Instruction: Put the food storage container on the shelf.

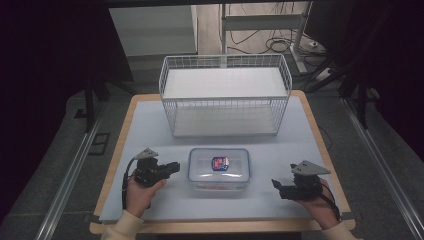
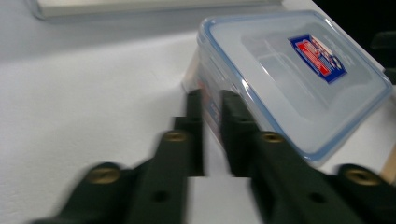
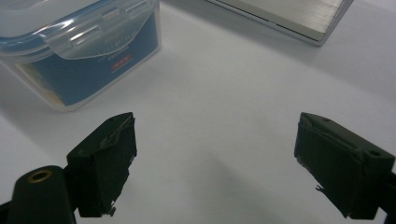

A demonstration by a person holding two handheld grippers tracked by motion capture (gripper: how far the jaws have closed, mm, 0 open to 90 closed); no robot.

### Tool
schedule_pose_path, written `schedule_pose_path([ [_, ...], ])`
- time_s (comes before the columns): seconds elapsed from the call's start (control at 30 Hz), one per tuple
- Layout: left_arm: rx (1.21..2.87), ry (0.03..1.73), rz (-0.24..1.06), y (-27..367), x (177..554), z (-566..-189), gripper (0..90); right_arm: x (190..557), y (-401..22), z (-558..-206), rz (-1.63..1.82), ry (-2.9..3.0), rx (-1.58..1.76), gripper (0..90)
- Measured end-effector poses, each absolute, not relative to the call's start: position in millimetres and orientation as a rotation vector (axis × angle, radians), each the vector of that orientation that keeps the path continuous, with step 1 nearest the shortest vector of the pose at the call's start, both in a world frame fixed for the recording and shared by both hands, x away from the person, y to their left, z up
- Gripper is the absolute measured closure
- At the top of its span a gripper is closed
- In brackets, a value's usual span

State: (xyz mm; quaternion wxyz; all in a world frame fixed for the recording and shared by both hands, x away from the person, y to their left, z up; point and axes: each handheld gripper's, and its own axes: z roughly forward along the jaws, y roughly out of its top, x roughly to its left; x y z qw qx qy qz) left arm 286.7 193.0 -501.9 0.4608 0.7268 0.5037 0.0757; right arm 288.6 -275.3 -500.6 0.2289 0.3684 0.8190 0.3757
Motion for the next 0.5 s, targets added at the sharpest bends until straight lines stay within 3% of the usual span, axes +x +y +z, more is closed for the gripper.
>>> schedule_pose_path([
  [0.07, 1.790, 1.256, 0.202, 192.4, 286.5, -501.1, 53.5, 289.2, -276.0, -501.3, 1.034, 2.253, 1.018, 12.8],
  [0.27, 1.732, 1.256, 0.077, 192.8, 287.7, -498.1, 24.9, 288.6, -274.9, -500.9, 1.033, 2.256, 1.011, 12.8],
  [0.37, 1.708, 1.248, -0.030, 191.2, 290.7, -499.4, 21.6, 288.4, -274.7, -501.2, 1.030, 2.258, 1.012, 12.8],
  [0.5, 1.693, 1.250, -0.078, 187.7, 295.6, -502.8, 18.2, 289.3, -274.1, -502.1, 1.030, 2.260, 1.014, 12.8],
])
